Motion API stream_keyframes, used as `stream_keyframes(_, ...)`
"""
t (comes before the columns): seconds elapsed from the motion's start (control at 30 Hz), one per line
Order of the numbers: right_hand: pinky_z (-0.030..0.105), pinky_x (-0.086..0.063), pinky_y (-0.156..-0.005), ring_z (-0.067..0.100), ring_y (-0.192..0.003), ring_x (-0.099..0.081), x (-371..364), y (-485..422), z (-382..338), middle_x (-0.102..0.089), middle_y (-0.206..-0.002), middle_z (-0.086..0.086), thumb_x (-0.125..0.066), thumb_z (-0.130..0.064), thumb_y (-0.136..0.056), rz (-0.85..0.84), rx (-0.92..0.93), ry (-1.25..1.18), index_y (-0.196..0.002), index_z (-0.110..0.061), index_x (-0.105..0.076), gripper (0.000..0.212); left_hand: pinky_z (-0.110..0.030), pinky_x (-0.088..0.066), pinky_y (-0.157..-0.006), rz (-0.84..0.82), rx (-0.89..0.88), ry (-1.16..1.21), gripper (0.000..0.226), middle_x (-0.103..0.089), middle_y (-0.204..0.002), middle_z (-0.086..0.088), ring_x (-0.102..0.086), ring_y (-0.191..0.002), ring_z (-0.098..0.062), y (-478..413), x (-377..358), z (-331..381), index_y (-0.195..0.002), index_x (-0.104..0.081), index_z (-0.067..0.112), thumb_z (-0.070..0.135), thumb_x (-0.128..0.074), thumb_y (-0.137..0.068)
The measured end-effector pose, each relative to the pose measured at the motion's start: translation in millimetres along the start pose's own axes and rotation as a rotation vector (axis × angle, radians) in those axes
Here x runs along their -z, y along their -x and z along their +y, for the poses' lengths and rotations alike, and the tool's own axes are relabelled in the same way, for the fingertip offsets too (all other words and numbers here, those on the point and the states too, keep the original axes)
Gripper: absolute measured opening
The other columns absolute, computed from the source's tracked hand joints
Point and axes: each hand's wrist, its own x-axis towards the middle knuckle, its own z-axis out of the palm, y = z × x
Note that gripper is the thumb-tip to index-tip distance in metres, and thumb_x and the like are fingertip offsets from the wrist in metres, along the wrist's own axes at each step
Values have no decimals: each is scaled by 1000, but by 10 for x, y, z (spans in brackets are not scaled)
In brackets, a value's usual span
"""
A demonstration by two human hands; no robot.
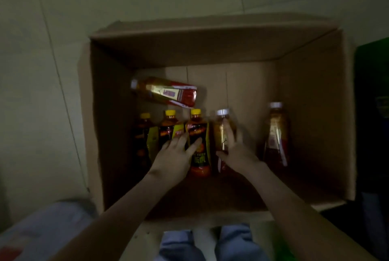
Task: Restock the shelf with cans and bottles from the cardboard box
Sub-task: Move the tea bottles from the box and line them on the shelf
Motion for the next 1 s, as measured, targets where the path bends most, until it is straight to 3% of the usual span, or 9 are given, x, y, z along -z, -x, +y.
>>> stream_keyframes(0.17, 46, -34, -106, 31, -139, -23, 34, -98, -18, -3, -153, 7, -70, -21, -84, 47, 17, -46, -144, -49, 18, 110, -39, -23, -114, 54, 19, 99, 64, -17, -152, -13, -20, -141, -28, -151, -49, 93, -152, -6, 29, 27, -41, -99)
stream_keyframes(0.27, 44, -35, -105, 30, -138, -26, 88, -37, 8, -9, -151, 7, -68, -10, -84, 42, 22, -226, -145, -49, 11, 108, -25, -37, -100, 211, 76, 439, 54, -39, -135, -9, -39, -126, -20, -206, -2, 172, -149, -28, 28, 30, -46, -98)
stream_keyframes(0.33, 42, -37, -102, 29, -134, -31, 151, 19, 23, -16, -146, 8, -67, -8, -85, 59, 46, -352, -145, -49, 9, 105, -22, -38, -98, 169, 151, 762, 50, -45, -134, -5, -44, -121, -15, -273, 94, 252, -147, -33, 32, 32, -47, -98)
stream_keyframes(0.47, 25, -36, -93, 10, -125, -33, 264, 151, -55, -23, -142, 1, -69, -14, -85, 143, 130, -586, -147, -50, 8, 105, -21, -32, -98, -63, 167, 1265, 62, -42, -131, 14, -39, -119, -1, -369, 327, 536, -145, -8, 53, 41, -46, -97)
stream_keyframes(0.57, 2, -35, -83, -5, -121, -34, 433, 258, -103, -22, -136, -14, -69, -19, -87, 84, 183, -672, -144, -54, 8, 102, -18, -40, -92, 34, 150, 1501, 76, -39, -136, 21, -43, -124, -2, -434, 406, 646, -141, -4, 58, 41, -57, -90)
stream_keyframes(0.63, 9, -36, -96, -1, -129, -29, 585, 312, -44, -20, -143, -15, -67, -26, -88, -78, 236, -661, -144, -56, 1, 93, -20, -48, -88, 78, 186, 1625, 78, -46, -132, 18, -50, -116, -2, -497, 431, 647, -143, -10, 53, 33, -62, -89)
stream_keyframes(0.7, 31, -36, -105, 5, -134, -25, 723, 322, 78, -17, -154, -12, -66, -36, -88, -134, 170, -676, -145, -55, -9, 83, -34, -52, -90, 77, 246, 1659, 76, -49, -127, 14, -54, -112, -9, -536, 445, 629, -141, -12, 55, 35, -63, -88)
stream_keyframes(0.83, 48, -25, -113, 33, -142, -20, 672, 105, 540, -15, -157, 13, -72, -31, -83, 375, -258, -269, -153, -23, -3, 98, -37, -50, -89, 88, 306, 1549, 81, -48, -116, 19, -55, -110, -13, -523, 409, 576, -144, -9, 53, 37, -64, -88)
stream_keyframes(1.0, 50, -31, -103, 40, -130, -25, 480, -176, 667, -24, -145, 23, -77, -42, -74, 422, -475, -119, -152, -18, 0, 112, -28, -51, -71, 114, 381, 1586, 76, -50, -115, 14, -58, -99, -10, -453, 283, 518, -145, -10, 50, 34, -60, -90)
